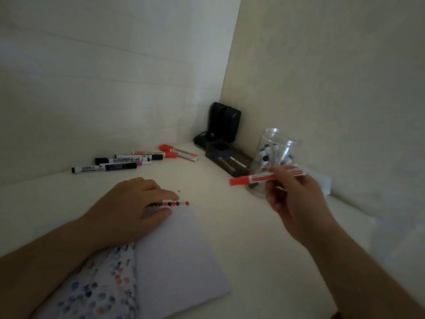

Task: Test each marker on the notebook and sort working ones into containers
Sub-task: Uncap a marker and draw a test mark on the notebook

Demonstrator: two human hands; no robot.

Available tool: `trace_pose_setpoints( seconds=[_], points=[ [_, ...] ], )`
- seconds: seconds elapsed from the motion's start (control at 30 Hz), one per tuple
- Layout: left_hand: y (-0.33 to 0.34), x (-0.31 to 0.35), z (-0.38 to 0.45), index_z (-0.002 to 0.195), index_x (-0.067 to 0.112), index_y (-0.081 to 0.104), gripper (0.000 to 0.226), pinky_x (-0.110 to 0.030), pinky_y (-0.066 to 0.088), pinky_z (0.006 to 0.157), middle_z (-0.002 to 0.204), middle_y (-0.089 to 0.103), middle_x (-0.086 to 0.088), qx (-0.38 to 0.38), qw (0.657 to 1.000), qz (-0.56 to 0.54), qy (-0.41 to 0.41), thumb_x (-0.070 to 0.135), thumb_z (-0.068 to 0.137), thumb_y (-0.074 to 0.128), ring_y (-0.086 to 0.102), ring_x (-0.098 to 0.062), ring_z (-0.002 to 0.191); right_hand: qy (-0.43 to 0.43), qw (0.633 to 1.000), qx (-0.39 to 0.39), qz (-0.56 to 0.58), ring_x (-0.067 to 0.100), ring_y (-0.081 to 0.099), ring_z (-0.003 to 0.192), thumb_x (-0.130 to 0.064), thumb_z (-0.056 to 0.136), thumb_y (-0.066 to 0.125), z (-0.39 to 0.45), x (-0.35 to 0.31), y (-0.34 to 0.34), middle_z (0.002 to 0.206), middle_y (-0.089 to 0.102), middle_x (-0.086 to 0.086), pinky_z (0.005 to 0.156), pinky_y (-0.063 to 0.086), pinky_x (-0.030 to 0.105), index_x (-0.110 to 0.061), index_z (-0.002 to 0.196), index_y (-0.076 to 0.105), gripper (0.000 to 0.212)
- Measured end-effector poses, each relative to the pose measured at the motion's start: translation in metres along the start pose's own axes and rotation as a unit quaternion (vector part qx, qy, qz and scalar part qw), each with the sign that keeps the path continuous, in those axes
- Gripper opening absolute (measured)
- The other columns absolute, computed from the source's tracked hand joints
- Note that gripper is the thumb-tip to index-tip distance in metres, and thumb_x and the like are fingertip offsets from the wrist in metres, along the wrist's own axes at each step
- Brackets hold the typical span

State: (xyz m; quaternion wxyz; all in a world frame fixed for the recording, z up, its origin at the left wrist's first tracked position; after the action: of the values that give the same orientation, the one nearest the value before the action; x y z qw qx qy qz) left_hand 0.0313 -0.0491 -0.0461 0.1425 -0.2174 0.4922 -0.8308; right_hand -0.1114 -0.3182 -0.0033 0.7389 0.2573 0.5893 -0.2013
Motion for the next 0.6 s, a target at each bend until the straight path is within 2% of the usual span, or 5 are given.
trace_pose_setpoints(
  seconds=[0.1,0.2,0.33,0.43,0.6],
  points=[
    [0.007,-0.009,0.000,0.118,0.051,0.068,0.047,-0.014,0.039,0.080,0.102,0.054,0.032,-0.007,0.999,-0.043,-0.018,0.069,0.090,0.034,0.052,0.008,0.097,-0.035,0.983,0.168,0.067,0.017,0.054,0.053,-0.020,0.100,0.061,-0.015,-0.042,-0.099,0.066,0.066,0.006,0.047,0.038,0.022,-0.014,0.087,0.070,0.016],
    [0.010,-0.012,-0.002,0.110,0.054,0.067,0.041,-0.015,0.040,0.079,0.102,0.055,0.033,-0.004,0.998,-0.054,-0.028,0.069,0.090,0.035,0.051,0.014,0.098,-0.027,0.974,0.222,0.030,0.018,0.055,0.052,-0.026,0.099,0.060,-0.022,-0.051,-0.142,0.078,0.068,0.008,0.046,0.041,0.022,-0.013,0.099,0.069,0.015],
    [0.005,-0.013,-0.002,0.102,0.053,0.068,0.028,-0.017,0.043,0.077,0.100,0.059,0.027,0.010,0.997,-0.063,-0.050,0.061,0.091,0.044,0.053,0.014,0.096,0.005,0.983,0.183,-0.015,0.019,0.059,0.055,-0.032,0.101,0.061,-0.018,-0.039,-0.129,0.090,0.068,0.010,0.050,0.044,0.026,-0.017,0.105,0.067,0.017],
    [-0.002,-0.021,-0.004,0.098,0.050,0.070,0.011,-0.014,0.042,0.074,0.100,0.059,0.026,0.033,0.994,-0.064,-0.079,0.044,0.096,0.061,0.056,0.009,0.090,-0.035,0.982,0.182,-0.033,0.018,0.058,0.058,-0.029,0.101,0.061,-0.018,-0.048,-0.112,0.092,0.070,0.008,0.053,0.044,0.029,-0.026,0.127,0.061,0.026],
    [-0.027,-0.092,-0.016,0.100,0.047,0.069,0.018,-0.036,0.050,0.081,0.111,0.063,0.007,0.098,0.966,-0.027,-0.239,0.033,0.088,0.071,0.061,-0.017,0.089,-0.076,0.992,0.063,-0.074,0.016,0.054,0.057,-0.010,0.101,0.061,-0.015,-0.043,-0.022,0.090,0.068,0.012,0.055,0.044,0.032,-0.030,0.124,0.059,0.031]
  ],
)
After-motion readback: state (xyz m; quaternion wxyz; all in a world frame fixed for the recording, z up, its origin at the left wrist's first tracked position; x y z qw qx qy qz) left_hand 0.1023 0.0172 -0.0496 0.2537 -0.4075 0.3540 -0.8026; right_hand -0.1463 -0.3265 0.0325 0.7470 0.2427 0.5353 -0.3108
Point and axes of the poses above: each hand's wrist, its own z-axis towards the middle knuckle, its own y-axis out of the palm, x = y × z, the point moved 10 cm from there along z, towards the middle knuckle
